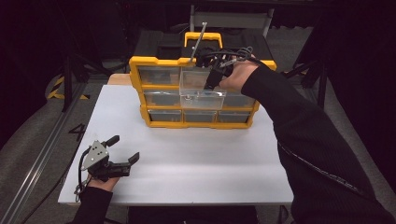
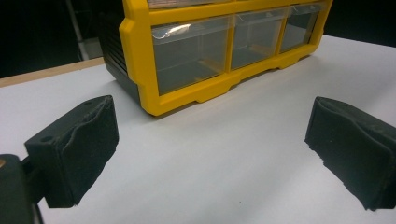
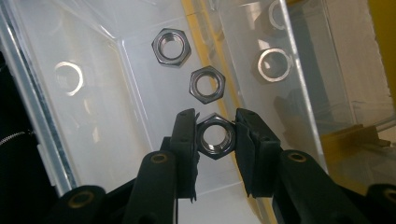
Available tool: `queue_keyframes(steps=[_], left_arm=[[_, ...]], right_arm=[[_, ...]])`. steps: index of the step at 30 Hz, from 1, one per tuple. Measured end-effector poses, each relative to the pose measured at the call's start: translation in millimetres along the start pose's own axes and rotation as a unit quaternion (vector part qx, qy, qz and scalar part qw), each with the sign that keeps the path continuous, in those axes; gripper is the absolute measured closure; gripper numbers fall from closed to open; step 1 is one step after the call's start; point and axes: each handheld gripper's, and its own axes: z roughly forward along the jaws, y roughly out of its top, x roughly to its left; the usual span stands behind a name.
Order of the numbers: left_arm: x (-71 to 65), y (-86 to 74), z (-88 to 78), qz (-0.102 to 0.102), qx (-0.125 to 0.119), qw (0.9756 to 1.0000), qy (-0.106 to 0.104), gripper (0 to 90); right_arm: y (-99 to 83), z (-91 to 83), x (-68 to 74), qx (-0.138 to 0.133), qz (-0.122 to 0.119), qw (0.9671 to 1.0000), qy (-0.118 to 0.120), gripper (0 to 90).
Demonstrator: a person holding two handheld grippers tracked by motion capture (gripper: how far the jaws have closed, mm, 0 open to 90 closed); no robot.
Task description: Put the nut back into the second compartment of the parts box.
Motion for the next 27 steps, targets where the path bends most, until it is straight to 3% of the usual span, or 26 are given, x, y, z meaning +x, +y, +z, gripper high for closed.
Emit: queue_keyframes(steps=[9,13,15,16,19,21,22,23,24,25,26,27], left_arm=[[0.0,0.0,0.1,-0.002,-0.001,1.0,0.0,3.4],[-0.2,-0.1,-0.5,-0.002,0.0,1.0,-0.002,3.4],[-0.4,0.0,-0.7,-0.005,-0.001,1.0,-0.002,3.4],[-0.3,0.2,-0.8,-0.005,-0.002,1.0,-0.001,3.4],[-0.6,0.1,-1.4,-0.002,0.004,1.0,-0.004,3.4],[-0.8,0.7,-2.2,-0.001,0.001,1.0,-0.003,3.4],[-0.7,1.0,-2.4,0.0,0.0,1.0,-0.003,3.4],[-0.7,1.0,-2.4,0.0,0.0,1.0,-0.003,3.4],[-0.5,1.0,-2.9,-0.001,0.0,1.0,-0.002,3.4],[-0.5,1.0,-2.9,-0.001,0.0,1.0,-0.002,3.4],[-0.4,0.7,-2.7,-0.003,0.0,1.0,-0.002,3.4],[-0.3,0.4,-2.3,-0.004,-0.002,1.0,-0.002,3.4]], right_arm=[[-2.2,-8.0,2.6,-0.026,-0.003,0.9996,-0.01,63.1],[-9.9,-24.2,7.9,-0.068,-0.006,0.9974,-0.024,53.5],[-17.1,-33.2,12.7,-0.101,-0.006,0.9939,-0.043,45.9],[-20.3,-36.6,14.3,-0.118,-0.003,0.9916,-0.053,43.5],[-43.0,-54.1,18.1,-0.187,0.003,0.9791,-0.079,35.3],[-59.9,-60.2,21.1,-0.228,0.005,0.97,-0.084,30.4],[-73.4,-61.7,23.8,-0.254,0.007,0.9635,-0.084,25.7],[-73.4,-61.7,23.8,-0.254,0.007,0.9635,-0.084,25.7],[-92.2,-59.2,27.1,-0.288,0.007,0.9536,-0.087,17.9],[-92.2,-59.2,27.1,-0.288,0.007,0.9536,-0.087,17.9],[-101.9,-56.7,28.7,-0.303,0.009,0.9488,-0.089,14.6],[-122.1,-48.9,32.0,-0.332,0.017,0.9387,-0.091,8.0]])
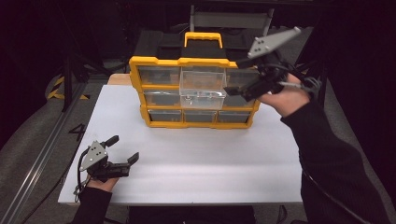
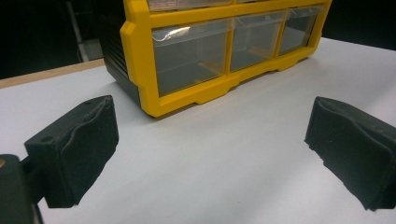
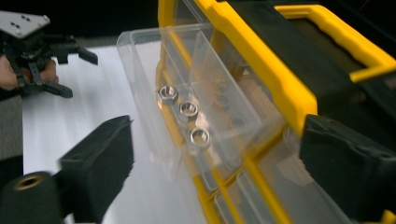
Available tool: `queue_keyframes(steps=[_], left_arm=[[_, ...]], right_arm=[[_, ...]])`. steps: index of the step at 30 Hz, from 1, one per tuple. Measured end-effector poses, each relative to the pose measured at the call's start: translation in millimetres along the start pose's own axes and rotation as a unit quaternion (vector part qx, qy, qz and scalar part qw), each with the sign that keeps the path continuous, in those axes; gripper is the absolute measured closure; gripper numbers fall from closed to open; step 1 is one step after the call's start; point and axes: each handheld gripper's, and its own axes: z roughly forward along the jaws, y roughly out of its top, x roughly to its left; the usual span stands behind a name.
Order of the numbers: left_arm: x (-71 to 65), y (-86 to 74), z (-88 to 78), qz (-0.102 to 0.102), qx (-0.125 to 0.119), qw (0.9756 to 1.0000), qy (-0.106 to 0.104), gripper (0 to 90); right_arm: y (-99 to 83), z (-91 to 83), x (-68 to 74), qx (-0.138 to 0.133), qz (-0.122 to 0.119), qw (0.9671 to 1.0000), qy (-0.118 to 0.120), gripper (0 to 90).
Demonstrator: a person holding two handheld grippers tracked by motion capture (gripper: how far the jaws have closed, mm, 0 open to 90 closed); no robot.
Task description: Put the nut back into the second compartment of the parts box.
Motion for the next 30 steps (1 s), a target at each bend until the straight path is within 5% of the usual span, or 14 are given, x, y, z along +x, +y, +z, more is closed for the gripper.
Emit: queue_keyframes(steps=[2,4,6,7,9,11,15,20,24,30], left_arm=[[0.0,0.7,-0.6,0.003,0.001,1.0,0.001,3.4],[-0.8,1.0,-0.5,0.002,-0.003,1.0,-0.001,3.3],[-0.8,1.4,-0.3,0.001,-0.003,1.0,-0.003,3.3],[-0.8,1.4,-0.3,0.001,-0.003,1.0,-0.003,3.3],[-1.1,2.4,-0.6,0.002,-0.002,1.0,-0.006,3.2],[-0.9,3.9,-0.6,0.003,-0.004,1.0,-0.005,3.2],[0.2,7.1,1.6,-0.002,-0.006,0.9999,-0.009,3.0],[1.8,11.4,3.0,-0.004,-0.015,0.9998,-0.012,3.0],[5.5,16.2,3.8,0.001,-0.019,0.9997,-0.015,2.9],[7.2,19.8,6.5,0.008,-0.021,0.9996,-0.018,2.9]], right_arm=[[-12.0,-3.3,1.8,-0.017,0.01,0.9998,-0.005,5.5],[-55.4,-7.4,9.8,-0.076,0.03,0.9966,-0.013,2.2],[-87.9,-3.7,16.8,-0.107,0.04,0.993,-0.026,1.2],[-87.9,-3.7,16.8,-0.107,0.04,0.993,-0.026,1.2],[-135.6,7.2,27.2,-0.127,0.075,0.9886,-0.029,0.4],[-165.0,15.1,35.0,-0.136,0.09,0.986,-0.033,0.4],[-210.0,26.7,50.8,-0.153,0.09,0.9822,-0.061,0.5],[-245.4,36.1,63.8,-0.176,0.102,0.9759,-0.078,0.4],[-260.7,44.5,67.3,-0.16,0.109,0.9768,-0.091,0.6],[-269.4,49.9,66.5,-0.158,0.123,0.9764,-0.079,0.7]])
